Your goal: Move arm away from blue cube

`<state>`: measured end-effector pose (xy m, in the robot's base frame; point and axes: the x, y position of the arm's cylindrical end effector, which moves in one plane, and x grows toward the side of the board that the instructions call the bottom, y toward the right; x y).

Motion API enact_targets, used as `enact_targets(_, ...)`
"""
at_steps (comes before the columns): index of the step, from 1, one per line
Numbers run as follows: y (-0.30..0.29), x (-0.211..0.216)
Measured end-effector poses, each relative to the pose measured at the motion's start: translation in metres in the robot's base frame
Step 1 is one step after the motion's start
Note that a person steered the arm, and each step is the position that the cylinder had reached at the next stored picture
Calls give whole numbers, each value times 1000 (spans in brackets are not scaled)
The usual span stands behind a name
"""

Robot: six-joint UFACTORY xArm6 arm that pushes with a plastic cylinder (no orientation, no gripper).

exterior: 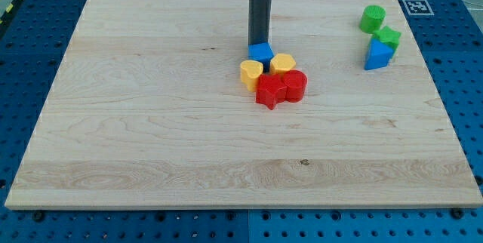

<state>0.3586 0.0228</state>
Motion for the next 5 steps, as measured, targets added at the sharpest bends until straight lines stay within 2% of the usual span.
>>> enact_targets(2,13,-14)
enact_targets(5,31,-10)
